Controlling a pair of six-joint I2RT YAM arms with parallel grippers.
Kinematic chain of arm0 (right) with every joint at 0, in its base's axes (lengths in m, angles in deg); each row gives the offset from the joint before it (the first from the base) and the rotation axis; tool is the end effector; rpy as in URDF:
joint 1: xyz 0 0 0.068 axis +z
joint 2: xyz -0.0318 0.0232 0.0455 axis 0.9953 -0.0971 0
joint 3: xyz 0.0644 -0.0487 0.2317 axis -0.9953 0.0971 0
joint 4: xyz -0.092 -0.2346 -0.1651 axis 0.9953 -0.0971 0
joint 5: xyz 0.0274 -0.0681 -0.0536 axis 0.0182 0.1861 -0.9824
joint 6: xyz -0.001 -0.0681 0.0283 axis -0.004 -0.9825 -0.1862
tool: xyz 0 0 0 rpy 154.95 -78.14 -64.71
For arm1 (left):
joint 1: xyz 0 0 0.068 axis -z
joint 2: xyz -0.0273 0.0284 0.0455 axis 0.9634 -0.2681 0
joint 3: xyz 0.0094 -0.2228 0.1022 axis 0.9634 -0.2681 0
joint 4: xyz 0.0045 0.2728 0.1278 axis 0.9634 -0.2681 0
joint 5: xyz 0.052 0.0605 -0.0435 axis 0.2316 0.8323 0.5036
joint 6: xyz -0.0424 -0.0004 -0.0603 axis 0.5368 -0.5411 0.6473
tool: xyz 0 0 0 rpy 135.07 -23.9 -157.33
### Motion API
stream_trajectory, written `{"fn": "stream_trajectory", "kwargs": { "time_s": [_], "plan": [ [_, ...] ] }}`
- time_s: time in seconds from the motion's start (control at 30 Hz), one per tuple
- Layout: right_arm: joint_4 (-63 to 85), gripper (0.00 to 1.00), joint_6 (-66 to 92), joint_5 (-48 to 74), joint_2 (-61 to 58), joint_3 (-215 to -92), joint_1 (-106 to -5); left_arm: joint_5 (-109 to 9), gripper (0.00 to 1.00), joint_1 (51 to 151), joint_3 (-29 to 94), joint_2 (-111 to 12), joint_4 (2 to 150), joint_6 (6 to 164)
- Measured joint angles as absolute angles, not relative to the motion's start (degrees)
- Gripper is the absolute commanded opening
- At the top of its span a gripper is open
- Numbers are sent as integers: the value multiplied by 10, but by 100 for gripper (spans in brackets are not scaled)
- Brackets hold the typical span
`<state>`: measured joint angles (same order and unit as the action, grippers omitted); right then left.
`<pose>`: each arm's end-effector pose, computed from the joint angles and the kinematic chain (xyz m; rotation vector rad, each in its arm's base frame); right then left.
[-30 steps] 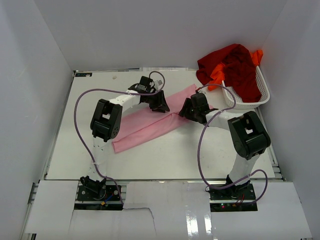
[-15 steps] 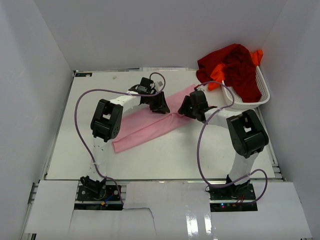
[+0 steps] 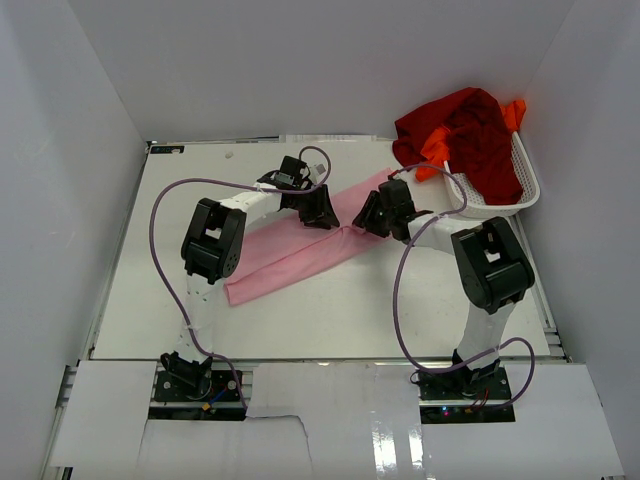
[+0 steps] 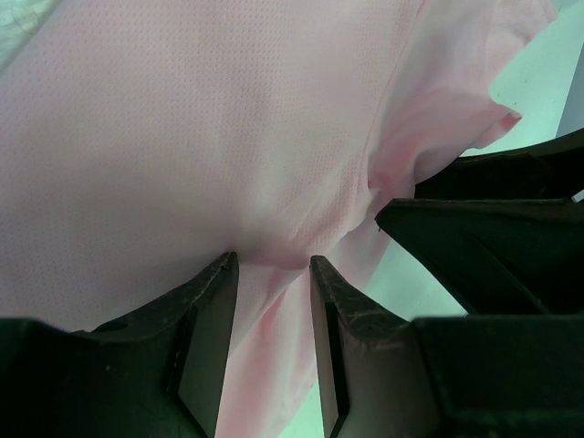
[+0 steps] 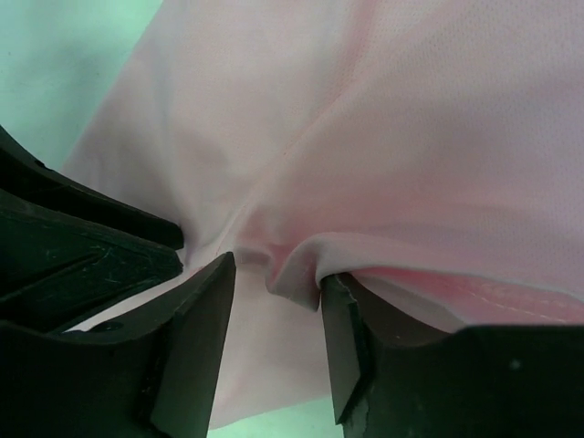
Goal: Fold and stack the t-shirts
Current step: Fold the other side of the tshirt into a rectangle
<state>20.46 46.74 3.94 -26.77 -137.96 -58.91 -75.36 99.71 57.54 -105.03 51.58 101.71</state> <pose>0.3938 0.1864 0.0903 0.3152 2.2738 0.5952 0.4528 -0.2516 0.0803 0.1809 2.6662 -1.0937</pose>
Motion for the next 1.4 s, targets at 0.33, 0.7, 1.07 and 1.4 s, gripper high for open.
{"fn": "stream_trajectory", "kwargs": {
  "time_s": [0.33,0.7,1.07,1.4],
  "plan": [
    [172,53,585,110,-245,-1383,-629,-754,49,997,573,-1050,518,1017],
    [417,51,813,237,-223,-1223,-658,-751,49,997,558,-1040,521,1016],
    [691,49,1023,294,-253,-1120,-671,-751,49,996,543,-1030,524,1015],
    [441,51,811,240,-59,-1218,-671,-751,49,996,542,-1030,527,1016]
  ]
}}
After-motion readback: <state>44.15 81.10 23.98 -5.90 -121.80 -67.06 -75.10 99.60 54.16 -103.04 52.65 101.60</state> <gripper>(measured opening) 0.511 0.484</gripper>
